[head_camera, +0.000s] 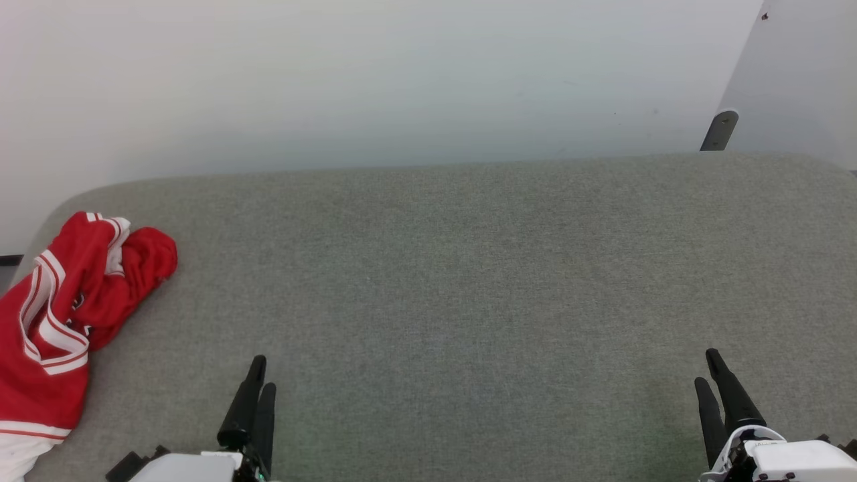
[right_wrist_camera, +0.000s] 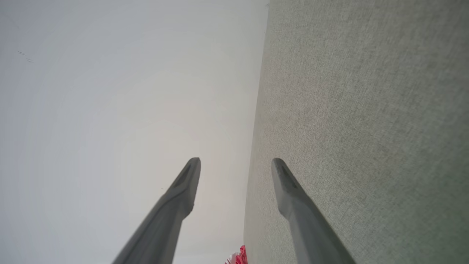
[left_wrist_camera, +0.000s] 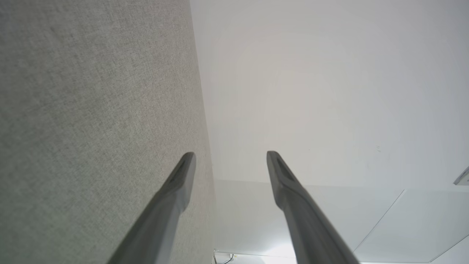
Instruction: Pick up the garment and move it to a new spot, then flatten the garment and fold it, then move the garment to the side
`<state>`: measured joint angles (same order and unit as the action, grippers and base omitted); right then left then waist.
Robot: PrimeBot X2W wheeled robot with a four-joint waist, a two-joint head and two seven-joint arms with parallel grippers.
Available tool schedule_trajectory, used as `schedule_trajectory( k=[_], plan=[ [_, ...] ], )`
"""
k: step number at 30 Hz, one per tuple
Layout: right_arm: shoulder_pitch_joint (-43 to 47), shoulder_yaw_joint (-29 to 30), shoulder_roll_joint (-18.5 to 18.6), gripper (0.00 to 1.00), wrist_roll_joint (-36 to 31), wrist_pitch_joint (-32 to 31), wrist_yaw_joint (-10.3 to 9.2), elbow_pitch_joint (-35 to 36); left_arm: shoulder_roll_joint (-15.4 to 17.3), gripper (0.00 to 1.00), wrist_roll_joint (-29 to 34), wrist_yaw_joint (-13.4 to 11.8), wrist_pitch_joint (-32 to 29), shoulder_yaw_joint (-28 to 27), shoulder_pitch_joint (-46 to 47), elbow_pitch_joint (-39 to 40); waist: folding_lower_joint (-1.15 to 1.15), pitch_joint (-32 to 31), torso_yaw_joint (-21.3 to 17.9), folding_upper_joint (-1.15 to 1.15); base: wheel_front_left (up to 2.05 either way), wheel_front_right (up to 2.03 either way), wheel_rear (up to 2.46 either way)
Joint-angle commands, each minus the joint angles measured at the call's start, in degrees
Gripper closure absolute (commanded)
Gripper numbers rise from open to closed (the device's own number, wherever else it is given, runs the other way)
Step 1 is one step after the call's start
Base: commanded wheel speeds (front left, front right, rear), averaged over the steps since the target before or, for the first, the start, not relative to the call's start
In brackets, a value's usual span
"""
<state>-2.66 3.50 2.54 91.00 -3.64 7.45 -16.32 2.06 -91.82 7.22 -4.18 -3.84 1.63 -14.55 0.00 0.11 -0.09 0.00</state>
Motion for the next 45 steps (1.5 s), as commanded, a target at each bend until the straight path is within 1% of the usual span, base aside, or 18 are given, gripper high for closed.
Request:
schedule_trajectory(
  k=[1,12,20,24,30,37,45],
  plan=[
    [-1.02,-0.84,0.34,0.00,-1.04,0.73,0.01,1.36,0.50,0.00,0.65,-0.05,0.56,0.55,0.23,1.75,0.00,-0.03,0.00,0.00,0.00,0.00,0.00],
    [-1.04,-3.31,1.24,0.00,-4.94,3.51,0.01,1.61,2.27,0.00,4.33,-0.66,3.29,2.44,-0.87,4.47,0.00,-0.33,-0.08,0.00,0.00,0.00,0.00],
    [-1.57,-4.95,2.04,0.00,-10.79,5.34,0.02,0.98,3.96,0.00,9.44,-1.91,5.51,3.60,-1.73,5.92,0.00,-0.65,-0.12,0.00,0.00,0.00,0.00],
    [-1.84,-5.35,2.24,0.00,-15.36,6.23,0.02,0.48,4.84,0.00,12.97,-2.67,6.56,4.26,-2.17,6.37,0.00,-0.82,-0.15,0.00,0.00,0.00,0.00],
    [-2.09,-5.37,2.18,0.00,-24.36,7.44,0.02,0.02,6.09,0.00,19.29,-3.83,7.97,5.14,-2.66,6.70,0.00,-1.01,-0.21,0.00,0.00,0.00,0.00],
    [-2.13,-4.91,1.63,0.00,-34.75,8.56,0.02,0.38,7.23,0.00,28.27,-5.16,9.37,5.43,-2.97,7.30,0.00,-1.12,-0.25,0.00,0.00,0.00,0.00],
    [-1.78,-4.42,1.08,0.00,-45.65,9.32,0.03,1.27,7.82,0.00,38.20,-5.75,10.76,5.83,-3.69,7.75,0.00,-1.23,-0.23,0.00,0.00,0.00,0.00]
  ],
)
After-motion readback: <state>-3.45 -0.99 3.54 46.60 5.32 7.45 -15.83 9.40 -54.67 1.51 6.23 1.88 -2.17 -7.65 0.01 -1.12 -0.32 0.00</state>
